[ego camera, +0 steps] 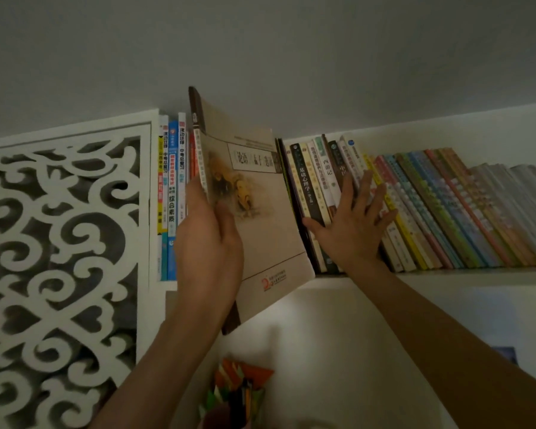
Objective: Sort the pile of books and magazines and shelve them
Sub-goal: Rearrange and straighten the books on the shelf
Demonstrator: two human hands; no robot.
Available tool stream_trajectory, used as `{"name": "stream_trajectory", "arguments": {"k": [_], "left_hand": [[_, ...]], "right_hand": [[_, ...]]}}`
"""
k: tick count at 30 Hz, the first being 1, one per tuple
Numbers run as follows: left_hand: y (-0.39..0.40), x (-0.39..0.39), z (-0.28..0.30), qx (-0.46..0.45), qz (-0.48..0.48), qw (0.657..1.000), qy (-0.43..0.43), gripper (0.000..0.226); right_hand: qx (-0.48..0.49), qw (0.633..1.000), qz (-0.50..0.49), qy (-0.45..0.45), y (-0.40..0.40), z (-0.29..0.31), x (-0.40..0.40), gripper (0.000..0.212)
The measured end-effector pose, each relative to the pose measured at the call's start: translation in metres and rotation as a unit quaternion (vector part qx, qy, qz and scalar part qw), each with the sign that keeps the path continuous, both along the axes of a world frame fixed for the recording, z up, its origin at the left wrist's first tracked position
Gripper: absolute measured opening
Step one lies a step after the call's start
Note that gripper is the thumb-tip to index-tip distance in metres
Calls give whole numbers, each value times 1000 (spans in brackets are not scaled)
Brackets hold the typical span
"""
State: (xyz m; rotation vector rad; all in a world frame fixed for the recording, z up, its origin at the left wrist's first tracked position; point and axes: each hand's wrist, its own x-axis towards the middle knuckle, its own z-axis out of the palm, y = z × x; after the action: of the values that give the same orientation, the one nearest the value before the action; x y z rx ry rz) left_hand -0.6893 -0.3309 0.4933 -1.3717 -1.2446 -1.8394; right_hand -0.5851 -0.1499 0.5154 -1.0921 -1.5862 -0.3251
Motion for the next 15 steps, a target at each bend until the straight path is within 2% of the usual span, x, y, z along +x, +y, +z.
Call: {"name": "stream_trajectory", "arguments": {"k": [7, 15], "left_hand": [[6, -2, -2, 5, -8, 1000, -8, 45], [11, 6, -4, 20, -55, 998, -25, 57]], "right_hand": [[23, 1000, -10, -18, 8, -8, 4, 100], [19, 999, -4, -30, 8, -8, 7, 91]]}}
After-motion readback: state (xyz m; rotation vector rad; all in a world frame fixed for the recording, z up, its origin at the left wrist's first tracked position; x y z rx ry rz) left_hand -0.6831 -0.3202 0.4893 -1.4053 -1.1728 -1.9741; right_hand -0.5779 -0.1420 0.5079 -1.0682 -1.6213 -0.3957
